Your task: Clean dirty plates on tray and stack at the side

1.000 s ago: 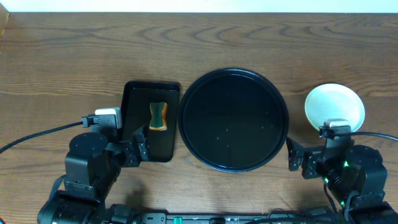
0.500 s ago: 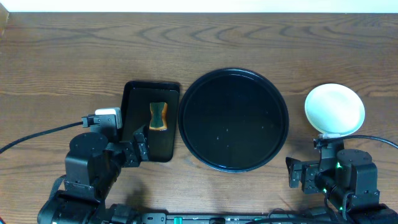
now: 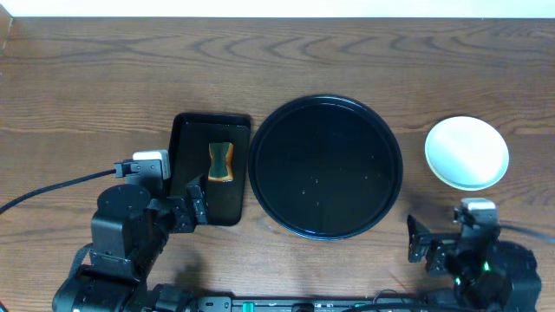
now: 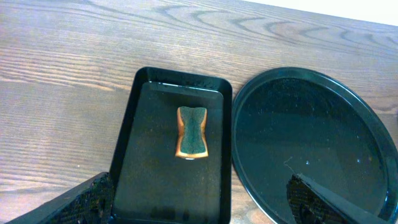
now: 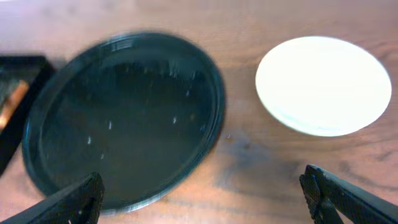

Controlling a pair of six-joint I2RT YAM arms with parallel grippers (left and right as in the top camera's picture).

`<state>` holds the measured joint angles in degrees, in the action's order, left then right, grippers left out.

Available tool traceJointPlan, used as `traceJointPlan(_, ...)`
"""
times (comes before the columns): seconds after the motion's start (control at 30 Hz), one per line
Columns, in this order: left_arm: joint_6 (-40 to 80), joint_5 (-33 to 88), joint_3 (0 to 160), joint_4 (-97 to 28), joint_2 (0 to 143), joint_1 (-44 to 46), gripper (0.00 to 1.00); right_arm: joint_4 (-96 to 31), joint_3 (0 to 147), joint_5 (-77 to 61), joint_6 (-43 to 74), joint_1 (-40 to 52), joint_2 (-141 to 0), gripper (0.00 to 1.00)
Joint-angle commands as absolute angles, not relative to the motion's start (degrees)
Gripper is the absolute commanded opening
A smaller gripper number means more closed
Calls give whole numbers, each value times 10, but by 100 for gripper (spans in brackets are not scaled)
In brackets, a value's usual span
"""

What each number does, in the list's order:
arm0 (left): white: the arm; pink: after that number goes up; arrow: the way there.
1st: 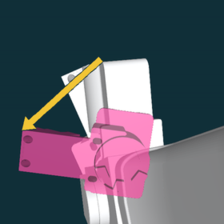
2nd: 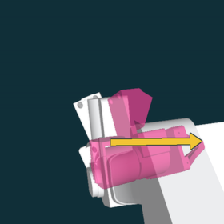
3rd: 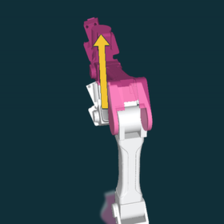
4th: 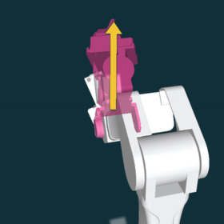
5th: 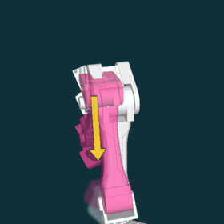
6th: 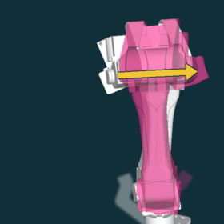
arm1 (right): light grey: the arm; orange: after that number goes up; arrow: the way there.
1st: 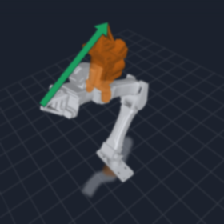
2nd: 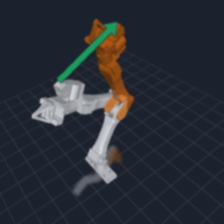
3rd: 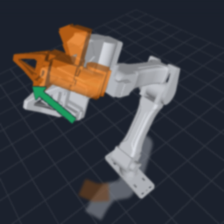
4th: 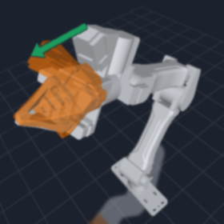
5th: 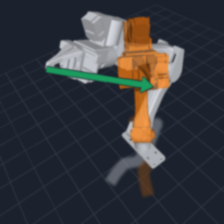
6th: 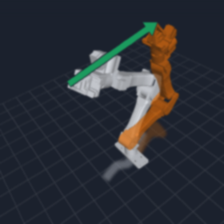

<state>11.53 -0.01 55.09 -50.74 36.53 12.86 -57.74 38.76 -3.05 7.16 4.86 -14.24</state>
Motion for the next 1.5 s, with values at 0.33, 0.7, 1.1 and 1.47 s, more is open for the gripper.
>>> traceJointPlan(0.33, 103, -5, 546, -507, 363, 130, 89, -422, 265, -46, 55, -12, -3, 99)
traceJointPlan(0.7, 103, -5, 546, -507, 363, 130, 89, -120, 112, -93, 55, -12, -3, 99)
traceJointPlan(1.1, 103, -5, 546, -507, 363, 130, 89, 81, 3, -104, 13, -11, -3, 99)
traceJointPlan(1.47, 103, -5, 546, -507, 363, 130, 90, -35, 3, -100, -34, -11, -3, 99)
